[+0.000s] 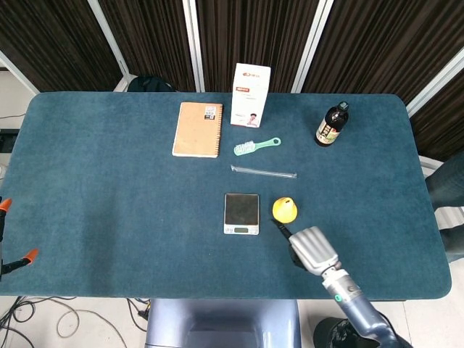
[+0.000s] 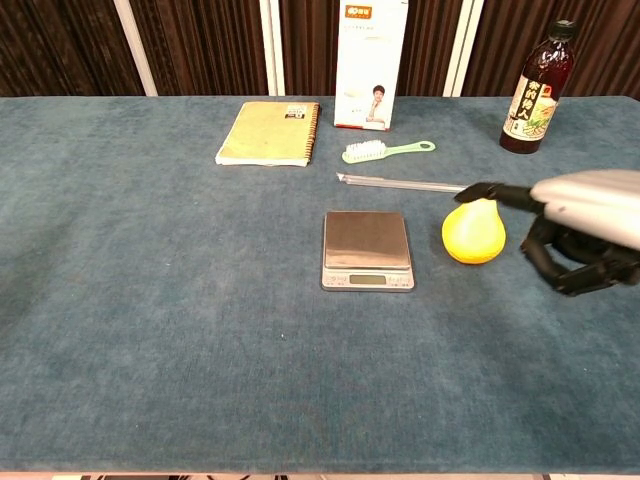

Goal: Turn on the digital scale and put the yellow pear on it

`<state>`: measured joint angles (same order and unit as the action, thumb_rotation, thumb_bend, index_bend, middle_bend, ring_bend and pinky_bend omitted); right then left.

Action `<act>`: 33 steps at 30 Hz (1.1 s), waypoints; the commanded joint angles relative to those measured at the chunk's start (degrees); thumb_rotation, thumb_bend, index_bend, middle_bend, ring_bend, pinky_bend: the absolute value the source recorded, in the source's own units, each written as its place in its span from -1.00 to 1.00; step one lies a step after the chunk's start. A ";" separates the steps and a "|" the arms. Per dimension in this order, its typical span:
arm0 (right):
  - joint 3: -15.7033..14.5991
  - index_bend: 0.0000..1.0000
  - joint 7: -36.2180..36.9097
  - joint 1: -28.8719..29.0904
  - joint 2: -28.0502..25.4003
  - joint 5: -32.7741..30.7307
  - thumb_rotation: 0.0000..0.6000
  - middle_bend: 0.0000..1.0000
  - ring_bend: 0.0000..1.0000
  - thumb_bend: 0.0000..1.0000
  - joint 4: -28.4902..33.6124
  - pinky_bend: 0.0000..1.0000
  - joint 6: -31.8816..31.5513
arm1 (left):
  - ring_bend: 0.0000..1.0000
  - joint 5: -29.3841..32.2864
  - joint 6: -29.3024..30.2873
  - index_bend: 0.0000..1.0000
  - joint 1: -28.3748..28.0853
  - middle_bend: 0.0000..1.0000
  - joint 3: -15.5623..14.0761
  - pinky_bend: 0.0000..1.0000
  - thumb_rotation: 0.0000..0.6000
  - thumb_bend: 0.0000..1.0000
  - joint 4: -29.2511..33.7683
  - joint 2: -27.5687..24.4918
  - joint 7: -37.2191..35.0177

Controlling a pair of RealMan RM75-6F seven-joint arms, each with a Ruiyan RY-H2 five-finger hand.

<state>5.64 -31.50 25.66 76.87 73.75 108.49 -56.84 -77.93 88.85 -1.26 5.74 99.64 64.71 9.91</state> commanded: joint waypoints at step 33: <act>1.61 -0.94 -23.27 11.37 23.22 -21.00 1.00 0.58 0.72 0.81 -7.87 0.91 -4.45 | -1.00 0.93 -0.46 -0.87 -0.20 -1.00 0.38 -1.00 1.00 -0.79 -0.05 -0.37 -0.50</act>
<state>7.31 -54.81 36.92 99.98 52.82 100.70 -61.28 -77.00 88.40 -1.45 6.12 99.60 64.34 9.42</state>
